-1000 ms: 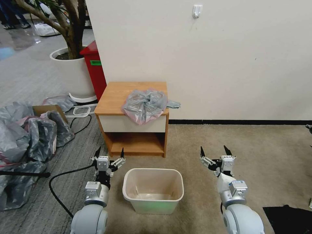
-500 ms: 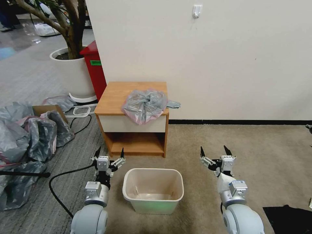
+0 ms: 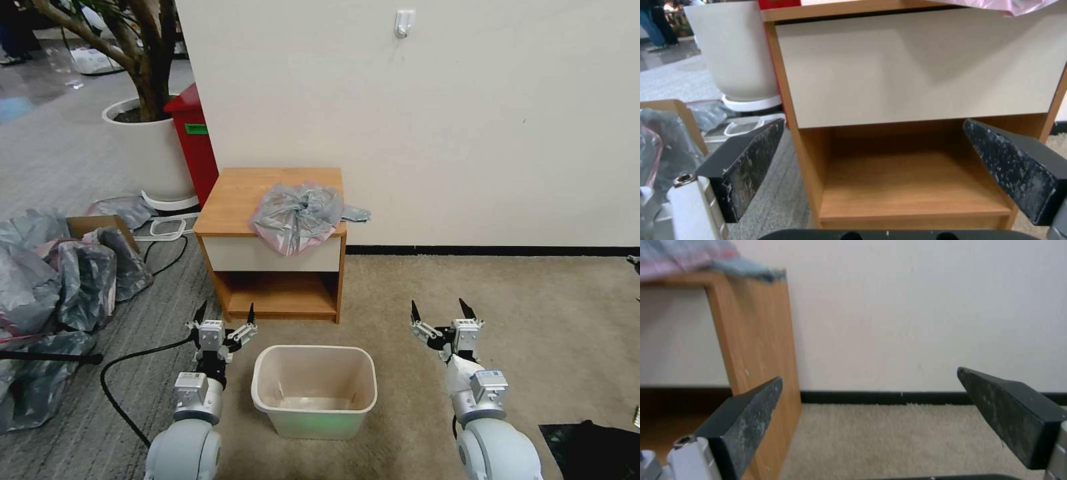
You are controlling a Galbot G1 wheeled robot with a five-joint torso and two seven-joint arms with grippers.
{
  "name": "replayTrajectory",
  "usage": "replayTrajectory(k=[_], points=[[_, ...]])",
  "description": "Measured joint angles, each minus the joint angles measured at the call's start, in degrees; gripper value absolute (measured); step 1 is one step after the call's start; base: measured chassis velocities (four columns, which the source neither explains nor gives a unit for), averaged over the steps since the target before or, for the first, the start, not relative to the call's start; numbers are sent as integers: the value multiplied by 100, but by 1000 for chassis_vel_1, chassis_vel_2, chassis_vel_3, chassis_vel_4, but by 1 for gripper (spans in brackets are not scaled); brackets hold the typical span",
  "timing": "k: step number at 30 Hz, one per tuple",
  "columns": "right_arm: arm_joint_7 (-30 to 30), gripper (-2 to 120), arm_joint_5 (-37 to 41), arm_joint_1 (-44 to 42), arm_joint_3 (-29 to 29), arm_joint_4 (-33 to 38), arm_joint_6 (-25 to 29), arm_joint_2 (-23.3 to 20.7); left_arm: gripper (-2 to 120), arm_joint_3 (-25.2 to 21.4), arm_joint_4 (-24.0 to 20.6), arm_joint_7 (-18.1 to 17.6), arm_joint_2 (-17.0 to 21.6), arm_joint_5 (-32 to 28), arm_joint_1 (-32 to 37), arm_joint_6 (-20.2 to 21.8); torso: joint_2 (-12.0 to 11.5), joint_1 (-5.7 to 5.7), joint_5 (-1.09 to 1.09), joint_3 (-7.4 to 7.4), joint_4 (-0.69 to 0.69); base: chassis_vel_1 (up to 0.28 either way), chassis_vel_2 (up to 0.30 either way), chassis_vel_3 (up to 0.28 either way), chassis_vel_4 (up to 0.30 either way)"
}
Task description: Pick up the garbage bag from the table and place it over the trash can.
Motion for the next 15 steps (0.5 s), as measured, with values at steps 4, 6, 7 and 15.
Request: replayTrajectory(k=[4, 6, 7, 15], points=[[162, 100, 272, -238, -144, 785, -381, 70, 100, -207, -617, -128, 149, -341, 454, 191, 0, 0, -1, 0, 2, 0, 0, 0, 0], [191, 100, 321, -283, -168, 924, -449, 82, 100, -243, -721, -150, 174, -396, 530, 223, 0, 0, -1, 0, 2, 0, 0, 0, 0], [256, 100, 434, -381, -221, 1238, -604, 110, 100, -326, -983, -205, 236, -531, 728, 301, 0, 0, 2, -1, 3, 0, 0, 0, 0], [496, 100, 1018, -738, -473, 1818, -1155, 46, 100, -451, -1361, -292, 352, -722, 1094, 428, 0, 0, -4, -1, 1, 0, 0, 0, 0]])
